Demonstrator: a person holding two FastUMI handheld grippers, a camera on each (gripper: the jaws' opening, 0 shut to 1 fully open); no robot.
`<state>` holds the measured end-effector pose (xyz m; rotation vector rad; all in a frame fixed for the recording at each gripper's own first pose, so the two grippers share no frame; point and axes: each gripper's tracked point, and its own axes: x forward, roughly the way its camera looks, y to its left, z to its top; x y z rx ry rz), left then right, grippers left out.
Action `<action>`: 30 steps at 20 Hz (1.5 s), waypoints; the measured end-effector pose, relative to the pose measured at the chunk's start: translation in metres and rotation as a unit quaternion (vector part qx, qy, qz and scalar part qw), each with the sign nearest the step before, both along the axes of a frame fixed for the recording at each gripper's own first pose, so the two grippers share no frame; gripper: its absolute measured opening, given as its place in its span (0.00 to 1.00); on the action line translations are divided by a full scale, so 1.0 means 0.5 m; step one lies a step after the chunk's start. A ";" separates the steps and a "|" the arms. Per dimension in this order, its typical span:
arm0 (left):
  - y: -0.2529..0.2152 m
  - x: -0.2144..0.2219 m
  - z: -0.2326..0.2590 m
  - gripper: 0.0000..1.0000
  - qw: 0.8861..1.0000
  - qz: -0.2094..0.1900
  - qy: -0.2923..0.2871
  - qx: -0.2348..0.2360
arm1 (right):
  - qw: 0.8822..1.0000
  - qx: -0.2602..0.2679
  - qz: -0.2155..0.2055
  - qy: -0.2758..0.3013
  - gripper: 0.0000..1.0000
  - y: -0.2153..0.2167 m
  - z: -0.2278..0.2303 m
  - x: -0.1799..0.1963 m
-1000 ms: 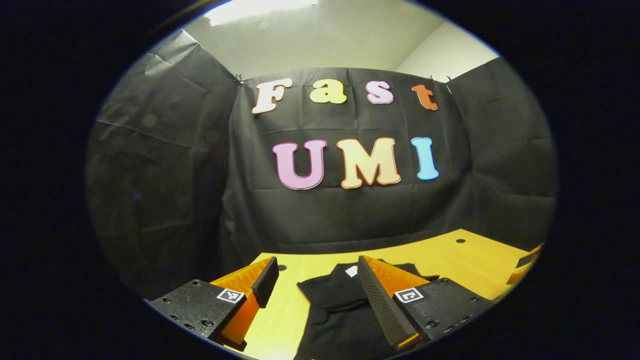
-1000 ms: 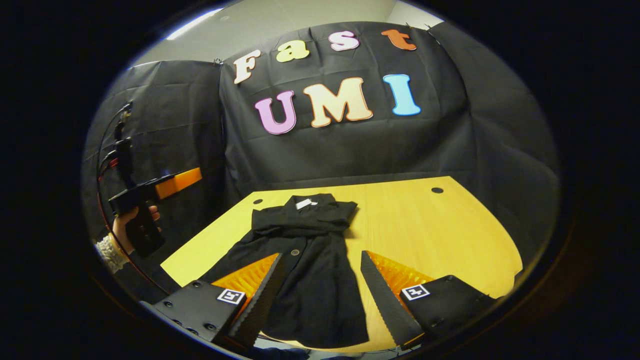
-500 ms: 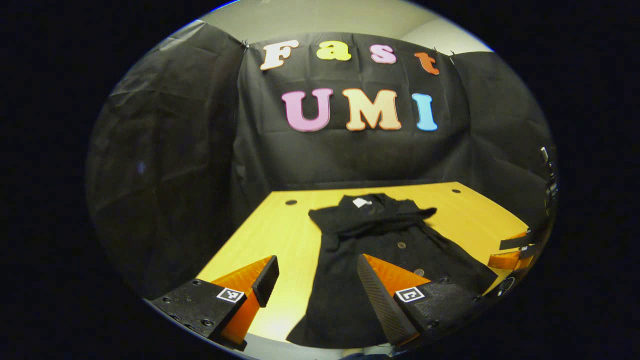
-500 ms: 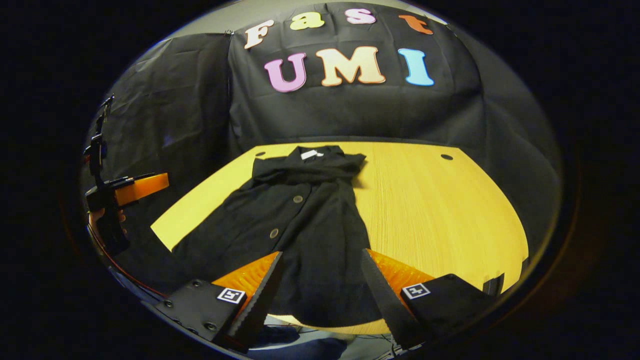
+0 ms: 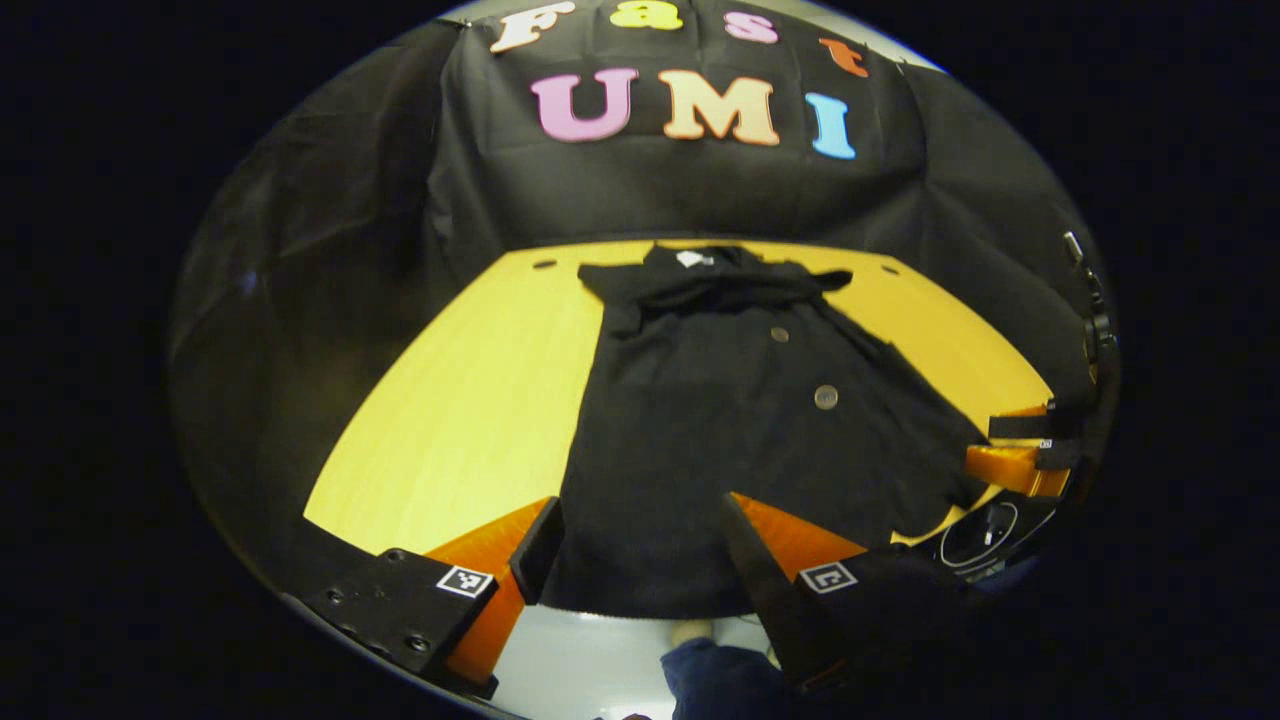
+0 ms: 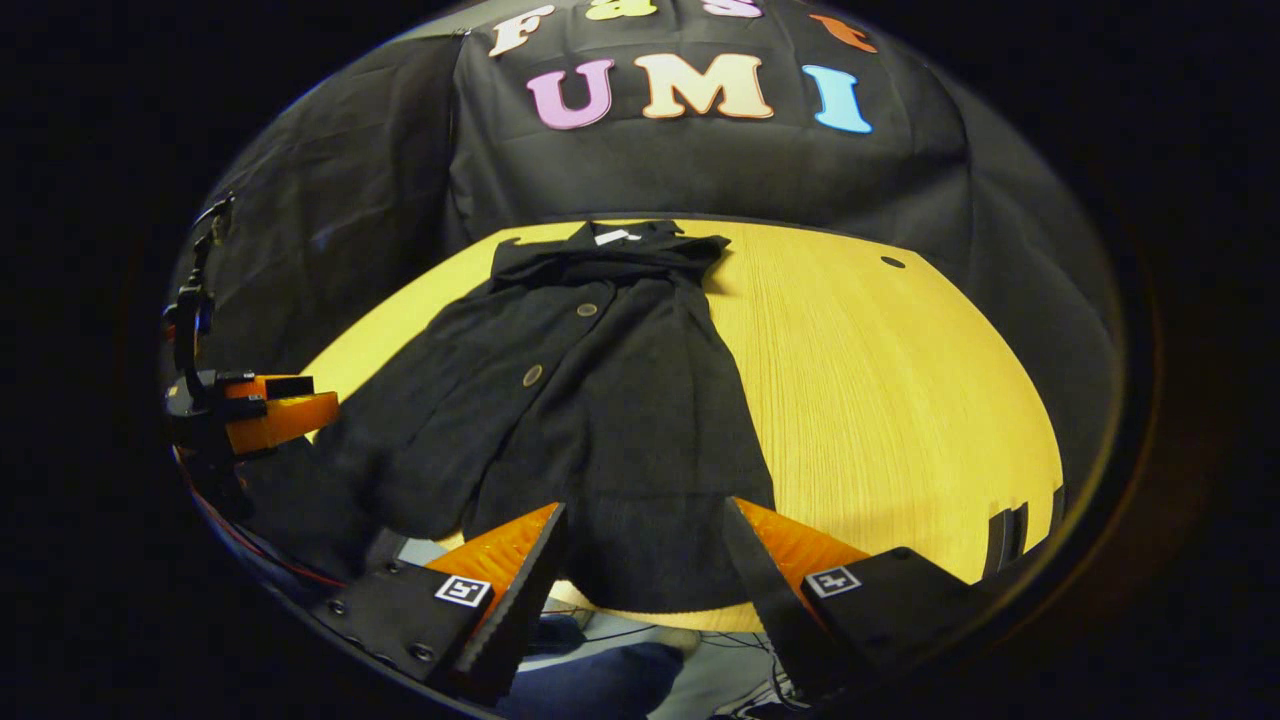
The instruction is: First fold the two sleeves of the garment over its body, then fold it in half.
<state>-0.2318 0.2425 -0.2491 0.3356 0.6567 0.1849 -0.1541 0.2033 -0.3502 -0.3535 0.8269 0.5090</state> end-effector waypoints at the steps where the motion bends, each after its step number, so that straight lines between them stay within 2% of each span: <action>1: 0.008 0.001 -0.007 0.95 1.000 0.002 0.006 0.003 | 1.000 -0.012 0.000 -0.001 0.98 -0.006 -0.011 -0.003; 5: 0.034 -0.011 -0.035 0.95 0.999 0.013 0.028 0.022 | 0.999 -0.036 -0.008 0.014 0.98 -0.025 -0.049 -0.020; 8: 0.047 -0.037 -0.066 0.95 0.998 0.023 0.055 0.019 | 0.999 -0.028 -0.017 0.010 0.98 -0.018 -0.048 -0.012; 11: 0.044 -0.025 -0.063 0.99 0.999 0.011 0.041 0.020 | 1.000 -0.021 -0.021 -0.001 0.98 -0.018 -0.050 -0.016; 12: 0.045 -0.024 -0.072 0.95 0.999 0.009 0.043 0.009 | 1.000 -0.019 -0.022 -0.003 0.98 -0.017 -0.050 -0.015; 13: 0.041 -0.025 -0.073 0.91 0.999 0.010 0.040 -0.003 | 1.000 -0.015 -0.024 -0.004 0.93 -0.016 -0.053 -0.016; 14: 0.043 -0.025 -0.074 0.94 0.999 0.011 0.039 -0.011 | 1.000 -0.013 -0.025 -0.004 0.98 -0.015 -0.053 -0.016; 17: 0.031 -0.021 -0.079 0.90 0.999 0.000 0.040 -0.016 | 1.000 -0.009 -0.008 0.002 0.95 0.002 -0.058 -0.024; 18: 0.023 -0.020 -0.082 0.85 0.999 -0.008 0.042 -0.017 | 1.000 -0.006 -0.005 0.003 0.84 0.007 -0.059 -0.028; 19: 0.016 -0.018 -0.085 0.72 0.999 -0.015 0.043 -0.020 | 1.000 -0.005 -0.001 -0.001 0.79 0.011 -0.057 -0.030; 20: 0.010 -0.015 -0.088 0.66 0.998 -0.021 0.044 -0.026 | 1.000 -0.006 0.002 -0.001 0.71 0.015 -0.057 -0.032; 21: 0.007 -0.014 -0.090 0.52 0.998 -0.024 0.045 -0.028 | 1.000 -0.005 0.004 -0.001 0.56 0.021 -0.061 -0.036; 22: 0.002 -0.014 -0.091 0.44 0.998 -0.028 0.047 -0.033 | 1.000 -0.004 0.006 0.002 0.52 0.026 -0.062 -0.039; 24: -0.007 -0.014 -0.091 0.30 0.997 -0.034 0.047 -0.045 | 1.000 -0.007 0.013 0.002 0.29 0.037 -0.061 -0.039; 25: -0.010 -0.012 -0.092 0.16 0.997 -0.035 0.048 -0.049 | 1.000 -0.011 0.016 0.004 0.19 0.038 -0.062 -0.039; 26: -0.008 -0.014 -0.094 0.13 0.997 -0.036 0.050 -0.051 | 1.000 -0.013 0.017 0.007 0.15 0.038 -0.060 -0.038; 27: -0.004 -0.010 -0.080 0.06 0.997 -0.036 0.051 -0.050 | 1.000 -0.013 0.014 0.015 0.11 0.037 -0.063 -0.038; 29: -0.001 -0.010 -0.076 0.01 0.997 -0.038 0.055 -0.046 | 0.999 -0.010 0.004 0.032 0.01 0.038 -0.059 -0.041; 30: -0.001 -0.012 -0.076 0.00 0.997 -0.038 0.059 -0.043 | 0.999 -0.010 0.000 0.037 0.05 0.039 -0.057 -0.040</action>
